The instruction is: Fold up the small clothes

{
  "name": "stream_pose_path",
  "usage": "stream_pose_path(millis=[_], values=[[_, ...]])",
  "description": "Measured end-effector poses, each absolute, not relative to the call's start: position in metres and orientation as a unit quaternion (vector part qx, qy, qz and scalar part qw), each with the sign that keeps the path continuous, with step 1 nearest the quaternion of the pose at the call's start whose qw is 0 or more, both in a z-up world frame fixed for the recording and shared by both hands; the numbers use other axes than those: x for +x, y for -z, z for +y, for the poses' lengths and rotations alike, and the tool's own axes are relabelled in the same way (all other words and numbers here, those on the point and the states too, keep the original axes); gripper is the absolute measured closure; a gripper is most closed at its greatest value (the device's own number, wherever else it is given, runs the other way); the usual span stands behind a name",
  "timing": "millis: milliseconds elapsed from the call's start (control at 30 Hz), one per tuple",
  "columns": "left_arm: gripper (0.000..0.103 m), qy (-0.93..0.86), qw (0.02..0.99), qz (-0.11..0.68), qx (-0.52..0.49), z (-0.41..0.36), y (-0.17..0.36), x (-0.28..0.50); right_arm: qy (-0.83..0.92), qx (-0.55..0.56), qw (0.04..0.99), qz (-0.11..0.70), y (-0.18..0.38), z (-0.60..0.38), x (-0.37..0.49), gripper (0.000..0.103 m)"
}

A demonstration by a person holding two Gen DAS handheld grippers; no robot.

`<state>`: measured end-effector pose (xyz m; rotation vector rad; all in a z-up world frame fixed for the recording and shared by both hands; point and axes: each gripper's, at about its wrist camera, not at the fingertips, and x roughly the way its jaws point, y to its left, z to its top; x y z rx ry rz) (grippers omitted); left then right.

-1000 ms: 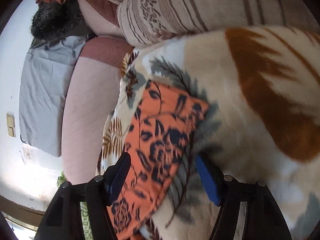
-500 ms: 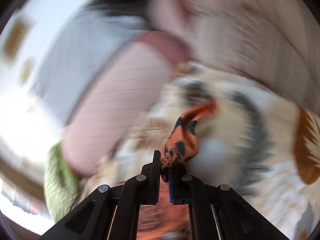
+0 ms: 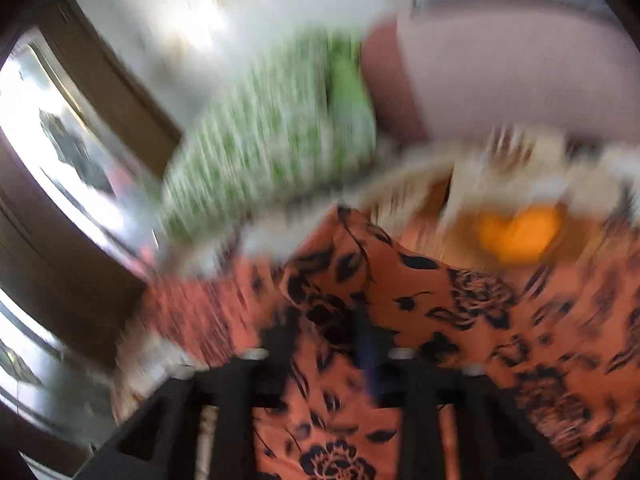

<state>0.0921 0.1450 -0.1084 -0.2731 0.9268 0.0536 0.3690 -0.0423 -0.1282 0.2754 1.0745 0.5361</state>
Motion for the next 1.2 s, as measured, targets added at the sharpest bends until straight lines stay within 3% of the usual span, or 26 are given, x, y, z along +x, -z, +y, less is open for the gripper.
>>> stream_pose_path(millis=[33,167,433,600,667,700,800,833,933,1067,1133,1200], values=[[0.000,-0.028,0.885,0.446,-0.134,0.149,0.109,0.092,-0.243,0.134,0.804,0.525,0.154,-0.042,0.367,0.013],[0.000,-0.033,0.890,0.433,-0.135,0.156,0.103,0.103,-0.263,0.201,0.816,0.474,0.142,-0.083,0.351,0.014],[0.000,0.011,0.903,0.412,-0.123,0.122,0.079,0.179,-0.191,0.364,0.810,0.418,0.137,-0.273,0.321,0.014],[0.000,0.048,0.895,0.427,-0.118,0.082,0.089,0.252,-0.109,0.510,0.764,0.380,0.179,-0.401,0.312,0.014],[0.000,0.043,0.887,0.450,-0.096,0.069,0.103,0.278,-0.095,0.552,0.741,0.371,0.186,-0.429,0.305,0.022],[0.000,0.029,0.875,0.474,-0.090,0.065,0.116,0.292,-0.084,0.561,0.737,0.367,0.186,-0.438,0.302,0.031],[0.000,-0.007,0.843,0.534,-0.070,0.063,0.152,0.315,-0.053,0.519,0.768,0.371,0.165,-0.438,0.297,0.028],[0.000,-0.010,0.846,0.530,-0.061,0.062,0.154,0.315,-0.067,0.521,0.767,0.370,0.160,-0.440,0.296,0.022],[0.000,-0.008,0.853,0.520,-0.032,0.057,0.153,0.311,-0.136,0.506,0.763,0.378,0.150,-0.422,0.316,0.018],[0.000,0.003,0.855,0.518,-0.041,0.064,0.146,0.306,-0.071,0.460,0.786,0.406,0.164,-0.425,0.346,0.017],[0.000,0.010,0.866,0.496,-0.053,0.079,0.130,0.294,-0.047,0.559,0.744,0.363,0.180,-0.450,0.336,0.022],[0.000,0.008,0.882,0.466,-0.070,0.103,0.110,0.277,-0.022,0.502,0.782,0.370,0.155,-0.442,0.333,0.020]])
